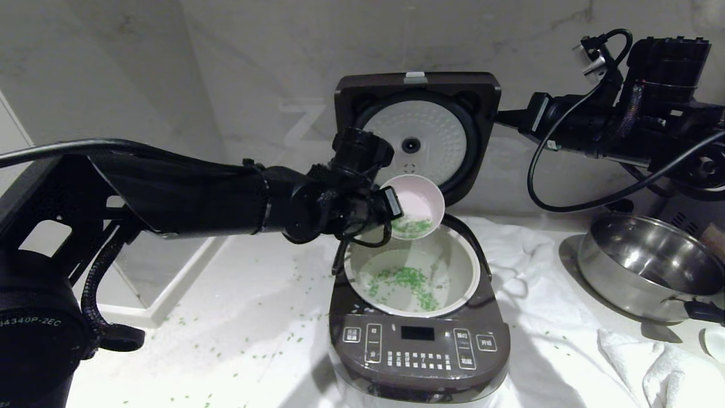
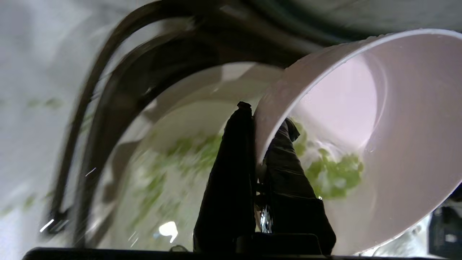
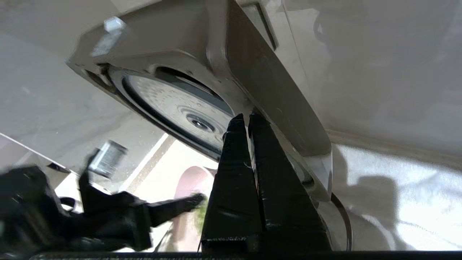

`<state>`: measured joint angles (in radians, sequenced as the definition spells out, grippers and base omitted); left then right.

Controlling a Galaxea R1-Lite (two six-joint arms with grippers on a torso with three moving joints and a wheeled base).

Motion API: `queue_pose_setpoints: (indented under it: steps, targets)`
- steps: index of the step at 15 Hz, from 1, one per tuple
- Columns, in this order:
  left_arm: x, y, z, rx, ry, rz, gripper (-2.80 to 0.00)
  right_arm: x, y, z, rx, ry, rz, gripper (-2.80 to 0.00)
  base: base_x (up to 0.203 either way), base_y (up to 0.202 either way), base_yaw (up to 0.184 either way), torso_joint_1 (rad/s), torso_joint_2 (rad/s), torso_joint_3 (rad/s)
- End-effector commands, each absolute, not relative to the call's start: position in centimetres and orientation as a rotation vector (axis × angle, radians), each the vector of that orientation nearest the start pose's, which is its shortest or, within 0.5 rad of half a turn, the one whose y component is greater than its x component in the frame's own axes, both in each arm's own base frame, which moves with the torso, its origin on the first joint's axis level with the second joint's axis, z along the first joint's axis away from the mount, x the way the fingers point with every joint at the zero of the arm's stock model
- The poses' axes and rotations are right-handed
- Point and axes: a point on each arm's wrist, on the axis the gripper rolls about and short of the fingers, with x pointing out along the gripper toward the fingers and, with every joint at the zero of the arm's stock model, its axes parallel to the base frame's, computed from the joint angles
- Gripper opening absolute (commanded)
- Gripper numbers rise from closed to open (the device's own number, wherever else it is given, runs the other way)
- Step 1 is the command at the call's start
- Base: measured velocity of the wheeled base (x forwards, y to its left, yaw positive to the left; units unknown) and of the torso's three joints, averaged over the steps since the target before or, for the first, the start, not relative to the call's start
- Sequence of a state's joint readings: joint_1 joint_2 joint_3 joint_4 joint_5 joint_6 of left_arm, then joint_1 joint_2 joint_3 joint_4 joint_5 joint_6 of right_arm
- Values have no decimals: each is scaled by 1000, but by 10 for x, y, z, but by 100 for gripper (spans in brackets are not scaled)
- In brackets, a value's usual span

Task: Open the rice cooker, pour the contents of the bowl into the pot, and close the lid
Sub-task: Pour the water from the bowl into the rice cooker

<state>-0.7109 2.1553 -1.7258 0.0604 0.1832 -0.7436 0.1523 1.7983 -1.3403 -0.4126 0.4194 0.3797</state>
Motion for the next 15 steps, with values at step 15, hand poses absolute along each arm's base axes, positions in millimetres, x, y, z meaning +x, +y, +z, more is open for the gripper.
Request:
queue_pose_setpoints:
  steps: [15]
  targets:
    - [353,-314,96,-831,-65,-698,-280,352,71,285,420,148,588,-280,0,0,0,0,0,0]
